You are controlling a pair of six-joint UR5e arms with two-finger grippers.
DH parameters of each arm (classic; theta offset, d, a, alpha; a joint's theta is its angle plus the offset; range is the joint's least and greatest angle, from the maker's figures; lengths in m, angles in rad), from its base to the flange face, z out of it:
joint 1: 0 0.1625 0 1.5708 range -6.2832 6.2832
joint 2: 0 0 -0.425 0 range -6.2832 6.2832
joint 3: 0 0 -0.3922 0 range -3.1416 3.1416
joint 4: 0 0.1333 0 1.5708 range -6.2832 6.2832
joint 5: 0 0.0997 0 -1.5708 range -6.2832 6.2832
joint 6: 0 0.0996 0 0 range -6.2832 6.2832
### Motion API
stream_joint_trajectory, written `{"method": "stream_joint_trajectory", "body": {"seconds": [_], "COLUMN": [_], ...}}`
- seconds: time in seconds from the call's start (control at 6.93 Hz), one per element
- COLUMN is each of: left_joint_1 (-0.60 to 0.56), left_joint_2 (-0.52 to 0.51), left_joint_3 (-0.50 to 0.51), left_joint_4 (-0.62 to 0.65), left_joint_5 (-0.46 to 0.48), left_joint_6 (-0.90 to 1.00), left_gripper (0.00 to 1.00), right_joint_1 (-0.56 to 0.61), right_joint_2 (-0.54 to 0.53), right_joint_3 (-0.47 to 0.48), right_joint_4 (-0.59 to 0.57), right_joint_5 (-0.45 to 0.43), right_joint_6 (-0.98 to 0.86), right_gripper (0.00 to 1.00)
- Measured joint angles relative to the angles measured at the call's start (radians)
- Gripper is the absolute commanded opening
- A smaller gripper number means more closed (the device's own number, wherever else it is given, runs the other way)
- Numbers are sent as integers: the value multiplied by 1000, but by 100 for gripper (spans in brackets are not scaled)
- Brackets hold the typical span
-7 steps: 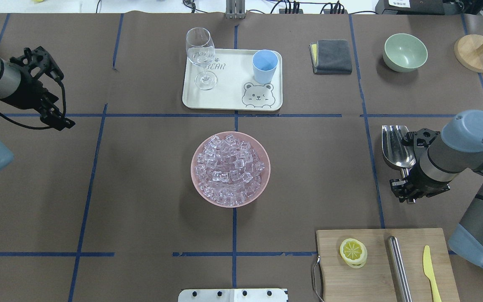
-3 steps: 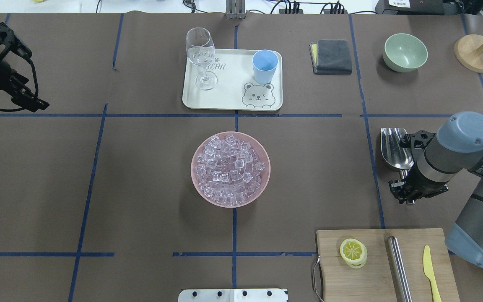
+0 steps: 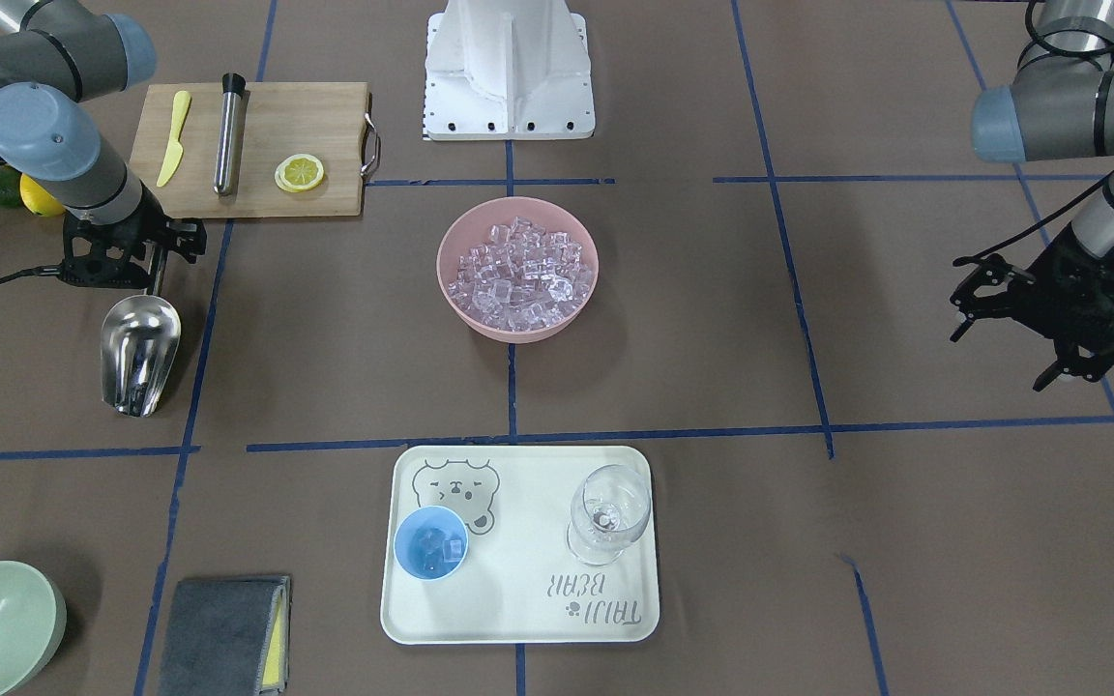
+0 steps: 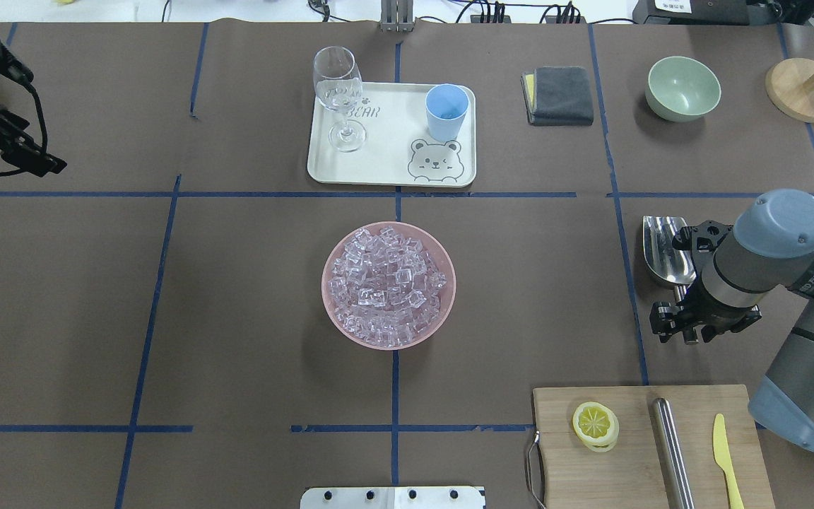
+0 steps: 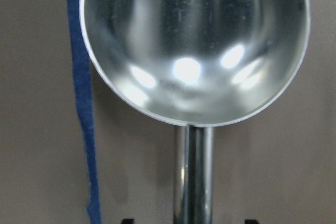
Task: Put ice in cup with scoop
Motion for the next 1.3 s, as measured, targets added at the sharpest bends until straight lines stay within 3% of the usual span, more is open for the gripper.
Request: {"method": "stream_joint_trajectory", "body": {"seconds": [0.29,0.72,1.01,1.3], "left_joint_1": [-43,-199,-327,-400], "left_joint_2": [9,15,42,75], "left_joint_3": [3,10,51,144], "left_joint_4": [79,308,381,386], "left_joint_5": [0,-10,-110,-207], "left_joint_6": [0,0,4,121], "left_gripper": [100,100,100,100], "right_joint_1": [19,200,341,497], "right_joint_2": [-2,-9,-23,-23], "right_joint_3": [28,51,32,-66], "right_joint_4": [0,-8,-14,-12], "right_joint_5": [9,51,60,121], "right_joint_6": [-13,-106,-198,-413], "right_gripper": [100,100,100,100]}}
